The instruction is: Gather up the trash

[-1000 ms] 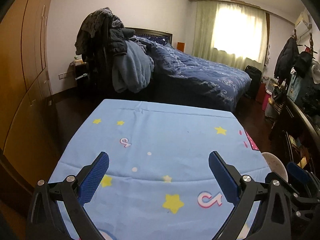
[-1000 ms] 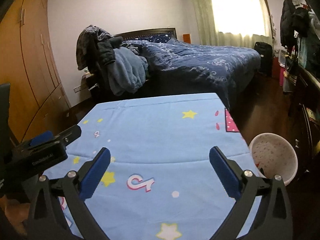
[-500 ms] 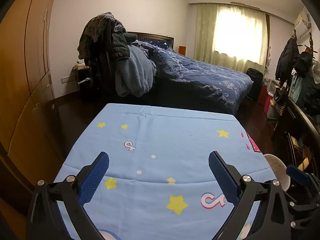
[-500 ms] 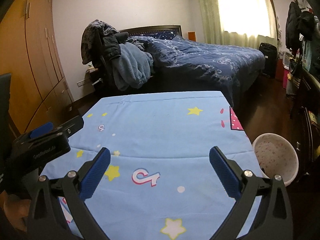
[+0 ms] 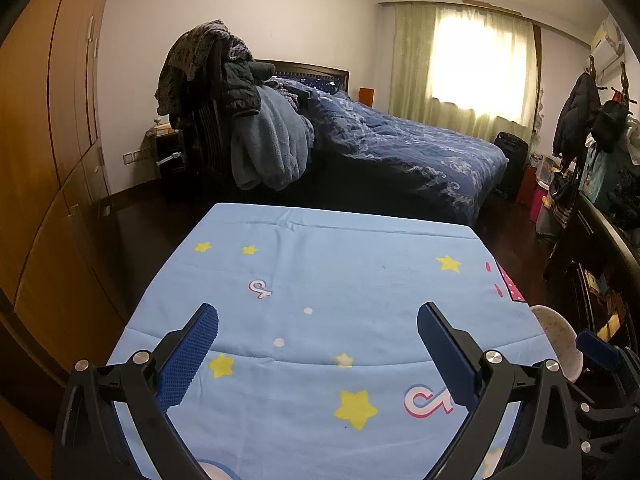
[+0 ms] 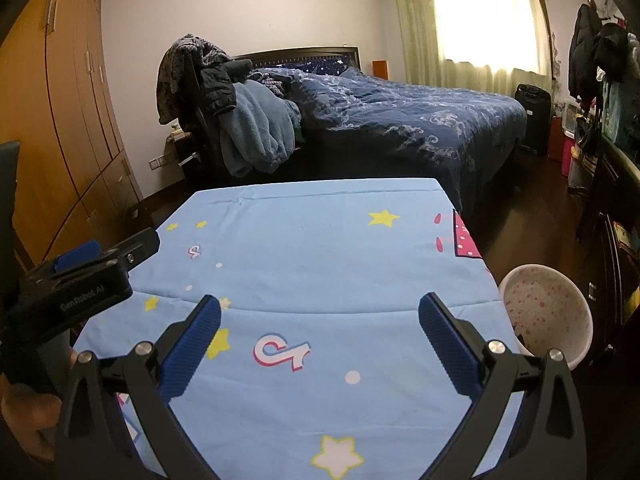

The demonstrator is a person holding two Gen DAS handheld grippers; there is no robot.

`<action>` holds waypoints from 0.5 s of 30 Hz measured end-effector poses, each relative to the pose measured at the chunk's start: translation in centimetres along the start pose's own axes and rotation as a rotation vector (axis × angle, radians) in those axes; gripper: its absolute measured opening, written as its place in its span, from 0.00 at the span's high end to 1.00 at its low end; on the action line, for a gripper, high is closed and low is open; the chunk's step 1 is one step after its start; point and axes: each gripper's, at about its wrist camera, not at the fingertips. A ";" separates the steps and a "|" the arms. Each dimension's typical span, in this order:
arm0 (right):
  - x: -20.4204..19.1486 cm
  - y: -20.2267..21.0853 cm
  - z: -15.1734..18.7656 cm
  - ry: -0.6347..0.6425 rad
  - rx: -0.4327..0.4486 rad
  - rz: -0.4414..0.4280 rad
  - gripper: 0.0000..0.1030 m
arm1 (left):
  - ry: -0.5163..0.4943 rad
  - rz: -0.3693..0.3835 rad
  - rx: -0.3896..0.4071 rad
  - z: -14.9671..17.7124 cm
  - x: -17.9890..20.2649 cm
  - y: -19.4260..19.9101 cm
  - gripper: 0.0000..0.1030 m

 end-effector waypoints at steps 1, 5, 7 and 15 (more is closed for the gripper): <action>0.0 0.0 0.0 0.001 -0.002 0.000 0.03 | 0.004 -0.004 -0.002 0.0 -0.1 -0.1 0.04; 0.1 -0.4 0.3 0.001 -0.014 -0.005 0.03 | 0.015 -0.004 -0.010 0.1 -0.6 -0.3 0.04; 0.1 -0.5 0.5 0.001 -0.018 -0.008 0.03 | 0.019 -0.003 -0.011 0.1 -0.8 -0.3 0.04; 0.2 -0.8 0.9 -0.002 -0.024 -0.008 0.03 | 0.025 -0.007 -0.007 0.0 -1.5 -0.5 0.04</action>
Point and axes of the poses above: each gripper's, at about its wrist camera, not at the fingertips, and y roughly against the way its jaws point, x to its right, z to its underside, and after that the axes turned 13 degrees about y, right-handed
